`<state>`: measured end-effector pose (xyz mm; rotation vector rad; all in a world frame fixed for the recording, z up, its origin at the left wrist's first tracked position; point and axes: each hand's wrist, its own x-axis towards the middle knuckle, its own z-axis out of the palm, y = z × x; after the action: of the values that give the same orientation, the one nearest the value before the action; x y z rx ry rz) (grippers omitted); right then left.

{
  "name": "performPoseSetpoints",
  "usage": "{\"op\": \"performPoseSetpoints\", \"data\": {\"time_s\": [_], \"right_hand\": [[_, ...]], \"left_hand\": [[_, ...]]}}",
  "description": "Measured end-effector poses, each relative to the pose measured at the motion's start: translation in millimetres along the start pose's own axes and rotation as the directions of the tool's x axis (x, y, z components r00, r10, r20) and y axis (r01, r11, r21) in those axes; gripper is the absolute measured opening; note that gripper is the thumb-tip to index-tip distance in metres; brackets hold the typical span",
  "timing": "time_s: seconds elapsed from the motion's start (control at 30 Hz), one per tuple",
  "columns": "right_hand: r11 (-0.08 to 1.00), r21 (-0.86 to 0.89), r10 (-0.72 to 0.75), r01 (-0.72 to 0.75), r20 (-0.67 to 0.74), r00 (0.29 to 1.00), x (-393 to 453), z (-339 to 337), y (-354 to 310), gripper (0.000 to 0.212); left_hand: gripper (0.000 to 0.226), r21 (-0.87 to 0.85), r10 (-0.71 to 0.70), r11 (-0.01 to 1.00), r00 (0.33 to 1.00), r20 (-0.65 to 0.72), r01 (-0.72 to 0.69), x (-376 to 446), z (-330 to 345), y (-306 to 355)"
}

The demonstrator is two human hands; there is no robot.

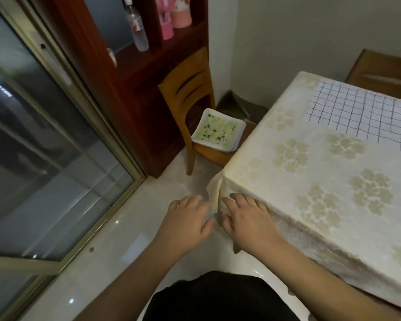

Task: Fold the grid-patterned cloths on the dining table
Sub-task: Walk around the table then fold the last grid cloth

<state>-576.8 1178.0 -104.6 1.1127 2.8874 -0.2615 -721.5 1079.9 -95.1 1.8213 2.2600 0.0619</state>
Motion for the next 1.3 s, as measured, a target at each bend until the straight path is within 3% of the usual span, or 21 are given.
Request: {"op": "performPoseSetpoints", "data": {"time_s": [0.1, 0.27, 0.4, 0.7, 0.97, 1.2, 1.3], "right_hand": [[0.995, 0.002, 0.101, -0.101, 0.0, 0.995, 23.0, 0.2, 6.5, 0.051], [0.971, 0.007, 0.238, -0.238, -0.077, 0.968, 64.4, 0.8, 20.0, 0.041], [0.933, -0.007, 0.357, -0.359, -0.084, 0.93, 108.8, 1.6, 25.8, 0.047], [0.799, 0.055, 0.6, -0.599, -0.137, 0.788, 202.0, -22.3, 19.9, 0.048], [0.647, 0.067, 0.757, -0.76, -0.173, 0.63, 210.5, -31.7, 61.4, 0.044], [0.521, 0.152, 0.851, -0.84, -0.166, 0.498, 207.3, -19.2, 130.9, 0.047], [0.512, 0.187, 0.858, -0.838, -0.162, 0.488, 214.8, -10.1, 172.2, 0.05]], "left_hand": [[0.069, -0.04, 0.065, 0.997, 0.998, 0.012, -0.065, 36.9, -9.7, -4.1], [0.051, 0.055, 0.172, 0.983, 0.984, 0.049, -0.174, 105.9, -17.1, -28.8], [0.052, 0.065, 0.286, 0.954, 0.954, 0.085, -0.292, 162.9, -17.0, -57.9], [0.051, 0.099, 0.533, 0.837, 0.842, 0.08, -0.539, 281.2, -60.9, -98.0], [0.049, 0.096, 0.71, 0.692, 0.699, 0.087, -0.715, 369.7, -87.5, -65.6], [0.053, 0.108, 0.77, 0.62, 0.629, 0.107, -0.777, 434.6, -82.4, -1.7], [0.052, 0.141, 0.774, 0.6, 0.616, 0.147, -0.788, 460.0, -68.1, 31.3]]}}
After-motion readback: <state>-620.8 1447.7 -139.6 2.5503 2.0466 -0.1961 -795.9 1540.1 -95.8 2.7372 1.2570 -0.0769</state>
